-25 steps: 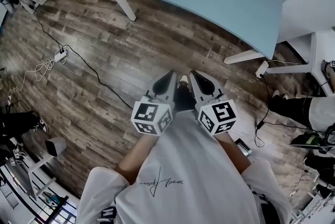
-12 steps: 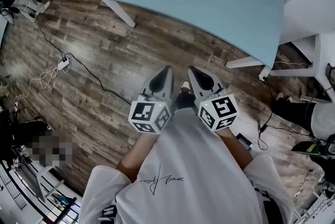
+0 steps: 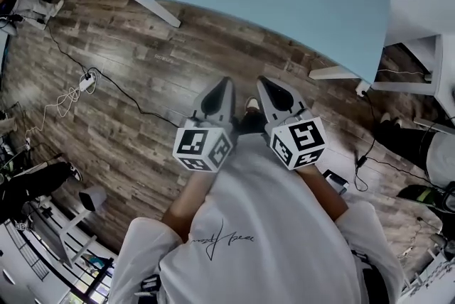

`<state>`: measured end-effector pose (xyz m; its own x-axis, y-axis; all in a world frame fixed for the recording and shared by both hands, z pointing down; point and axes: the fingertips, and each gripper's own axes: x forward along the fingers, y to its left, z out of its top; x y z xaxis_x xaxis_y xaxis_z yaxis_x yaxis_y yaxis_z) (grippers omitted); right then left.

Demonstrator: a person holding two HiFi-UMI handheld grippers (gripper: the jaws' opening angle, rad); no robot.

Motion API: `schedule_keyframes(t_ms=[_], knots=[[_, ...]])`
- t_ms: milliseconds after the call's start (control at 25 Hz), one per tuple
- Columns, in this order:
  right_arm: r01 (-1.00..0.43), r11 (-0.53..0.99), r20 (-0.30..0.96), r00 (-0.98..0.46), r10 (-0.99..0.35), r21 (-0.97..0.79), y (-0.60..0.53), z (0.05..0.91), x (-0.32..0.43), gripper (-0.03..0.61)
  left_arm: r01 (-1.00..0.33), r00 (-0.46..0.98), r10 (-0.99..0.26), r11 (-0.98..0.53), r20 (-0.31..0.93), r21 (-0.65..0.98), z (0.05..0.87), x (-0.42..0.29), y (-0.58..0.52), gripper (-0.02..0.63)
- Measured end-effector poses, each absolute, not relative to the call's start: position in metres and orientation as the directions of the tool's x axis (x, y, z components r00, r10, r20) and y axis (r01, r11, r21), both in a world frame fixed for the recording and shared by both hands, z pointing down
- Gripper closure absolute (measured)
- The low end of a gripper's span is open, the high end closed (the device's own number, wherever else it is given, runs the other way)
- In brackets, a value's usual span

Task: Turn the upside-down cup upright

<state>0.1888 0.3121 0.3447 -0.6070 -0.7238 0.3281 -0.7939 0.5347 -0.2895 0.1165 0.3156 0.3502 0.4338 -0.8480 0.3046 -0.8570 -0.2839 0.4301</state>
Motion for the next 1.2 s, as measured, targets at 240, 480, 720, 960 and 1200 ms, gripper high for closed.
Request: schedule_keyframes(t_ms=[240,480,720,960,1200], knots=[[-0.788,0.535,0.337,-0.614,-0.714,-0.304,0.305,0.348,0.192,0.557,-0.870,0.434,-0.843,-0.302,0.317,0.390,0.349,0.122,0.313,0.604],[-0.742,0.604,0.335,-0.670,-0.662,-0.291,0.307,0.344,0.165,0.557,-0.871,0.433,-0.836,-0.291,0.338,0.396,0.355,0.117,0.304,0.604],[-0.735,0.618,0.323,-0.678,-0.660,-0.279,0.283,0.338,0.145,0.557,-0.869,0.435,-0.842,-0.301,0.318,0.392,0.350,0.103,0.278,0.604],[-0.740,0.613,0.323,-0.672,-0.666,-0.277,0.252,0.336,0.135,0.557,-0.874,0.431,-0.850,-0.310,0.302,0.374,0.343,0.092,0.251,0.604],[-0.749,0.601,0.345,-0.662,-0.665,-0.278,0.224,0.340,0.118,0.557,-0.874,0.428,-0.848,-0.299,0.313,0.384,0.346,0.068,0.225,0.604]])
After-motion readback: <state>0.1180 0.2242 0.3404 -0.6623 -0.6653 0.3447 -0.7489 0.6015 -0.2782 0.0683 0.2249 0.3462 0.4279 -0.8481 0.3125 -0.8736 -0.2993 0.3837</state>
